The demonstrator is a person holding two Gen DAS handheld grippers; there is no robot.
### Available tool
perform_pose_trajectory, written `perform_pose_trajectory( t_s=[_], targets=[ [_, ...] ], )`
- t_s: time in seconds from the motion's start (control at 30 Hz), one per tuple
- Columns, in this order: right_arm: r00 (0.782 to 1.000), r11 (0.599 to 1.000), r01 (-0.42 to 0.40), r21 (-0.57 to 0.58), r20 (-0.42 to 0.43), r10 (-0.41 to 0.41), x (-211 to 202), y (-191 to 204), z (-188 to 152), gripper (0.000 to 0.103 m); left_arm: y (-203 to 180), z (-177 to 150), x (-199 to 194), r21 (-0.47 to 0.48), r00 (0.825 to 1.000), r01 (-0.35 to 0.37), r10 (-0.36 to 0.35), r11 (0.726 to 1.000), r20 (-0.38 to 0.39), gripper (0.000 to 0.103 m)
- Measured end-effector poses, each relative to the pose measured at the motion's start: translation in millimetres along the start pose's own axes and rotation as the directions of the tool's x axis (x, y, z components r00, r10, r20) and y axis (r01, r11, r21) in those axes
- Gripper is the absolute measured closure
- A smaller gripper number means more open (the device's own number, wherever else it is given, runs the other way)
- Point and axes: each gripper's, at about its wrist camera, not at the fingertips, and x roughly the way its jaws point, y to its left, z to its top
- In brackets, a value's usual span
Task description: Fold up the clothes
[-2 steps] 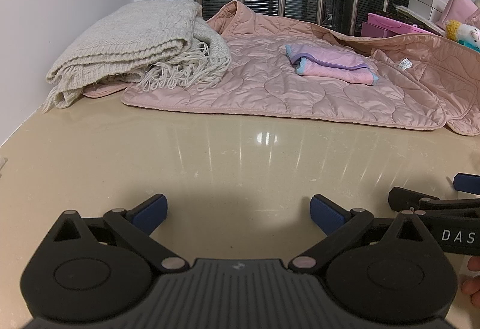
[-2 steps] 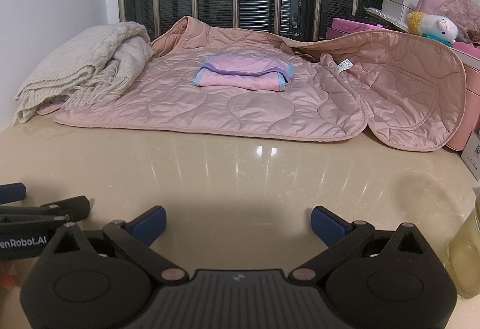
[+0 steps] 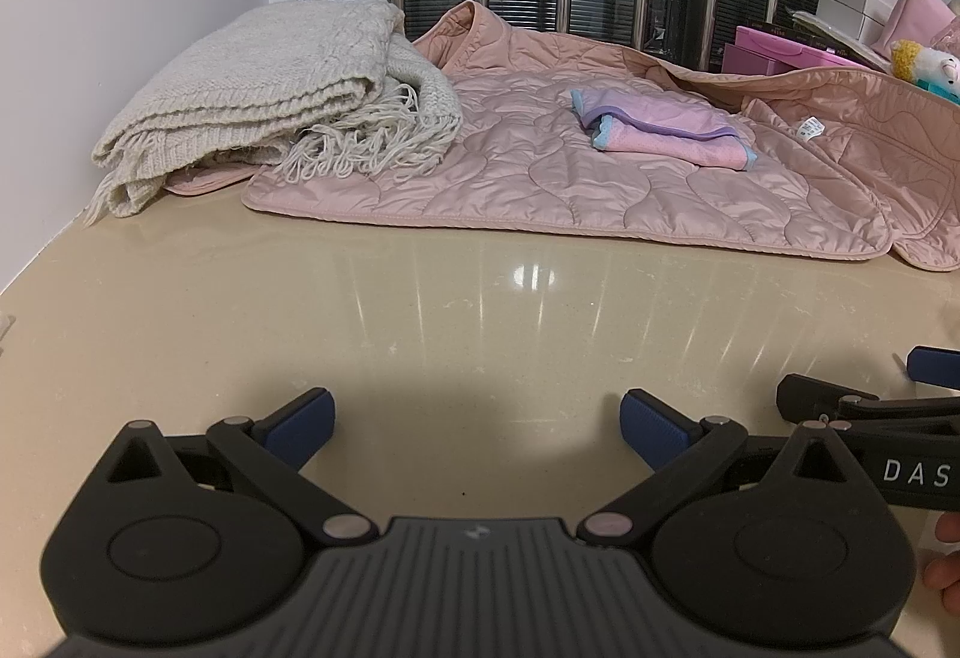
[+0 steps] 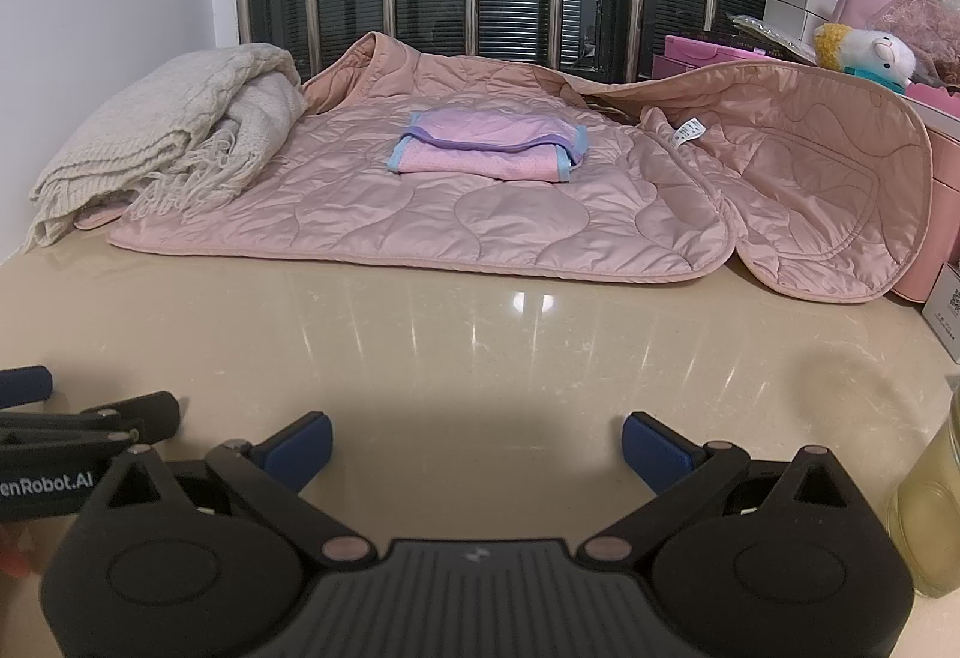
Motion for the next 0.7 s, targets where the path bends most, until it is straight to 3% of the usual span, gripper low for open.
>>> perform_pose_trajectory(
  t_s=[0.7],
  targets=[
    [1.0, 1.0, 0.0, 0.001, 0.0, 0.0, -0.1, 0.2, -0.1, 0.0, -0.2, 0.5, 0.3, 0.001, 1.0, 0.001, -0.001, 1.0, -0.001, 0.001]
  ],
)
